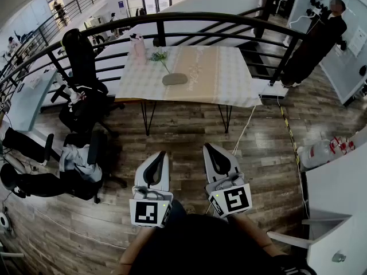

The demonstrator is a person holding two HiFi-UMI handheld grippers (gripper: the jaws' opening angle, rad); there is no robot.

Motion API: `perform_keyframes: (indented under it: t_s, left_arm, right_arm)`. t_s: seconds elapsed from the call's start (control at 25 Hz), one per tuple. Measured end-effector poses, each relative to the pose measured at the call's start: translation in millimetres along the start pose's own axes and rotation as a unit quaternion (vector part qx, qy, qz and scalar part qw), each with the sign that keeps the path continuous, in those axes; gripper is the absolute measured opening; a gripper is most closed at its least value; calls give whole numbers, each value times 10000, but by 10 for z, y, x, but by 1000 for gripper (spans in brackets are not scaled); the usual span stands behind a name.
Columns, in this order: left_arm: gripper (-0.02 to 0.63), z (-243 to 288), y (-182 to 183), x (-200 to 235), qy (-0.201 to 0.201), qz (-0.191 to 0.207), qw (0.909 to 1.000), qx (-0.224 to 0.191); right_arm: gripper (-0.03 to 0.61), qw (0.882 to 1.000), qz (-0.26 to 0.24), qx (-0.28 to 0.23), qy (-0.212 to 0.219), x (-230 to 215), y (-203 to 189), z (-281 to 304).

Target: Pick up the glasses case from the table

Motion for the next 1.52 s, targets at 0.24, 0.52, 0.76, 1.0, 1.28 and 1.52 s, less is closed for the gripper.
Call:
perform_keyframes:
  t_s: [0.24, 0.52, 0.76, 1.0, 1.28, 1.52]
  left_arm:
    - [11, 219, -71, 38, -102, 30, 9999, -35]
    - [11, 535, -298, 393, -165, -89, 9997, 148]
    - [11, 960, -474, 1140, -117, -217, 9996, 122]
    - [11, 1736, -364, 1800, -337, -210, 9992, 28]
    - [11, 2365, -452, 2348, -753, -391, 9961, 239]
    - [11, 2714, -570, 2664, -884, -276, 9957, 99]
  right_arm:
    - [8, 9997, 256, 23, 51, -118, -133, 137]
    - [9, 9979, 410, 430, 254, -197, -459, 591]
    - [78, 9975, 350, 534, 292, -166, -646, 1333]
    - [107, 9980, 347, 507, 140, -392, -587, 2232]
    - [147, 9981, 339, 488, -167, -501, -682, 2962]
    - [179, 9967, 382, 678, -246, -570, -811, 3291]
Point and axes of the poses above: the fingertips, and each gripper's own axes: z forward along the fingers, x to its left, y out of its top, the point moved 9 cm from there along -z, backward along the fingers, and after that the axes turned 6 degrees about -y, right-handed, at the moved point
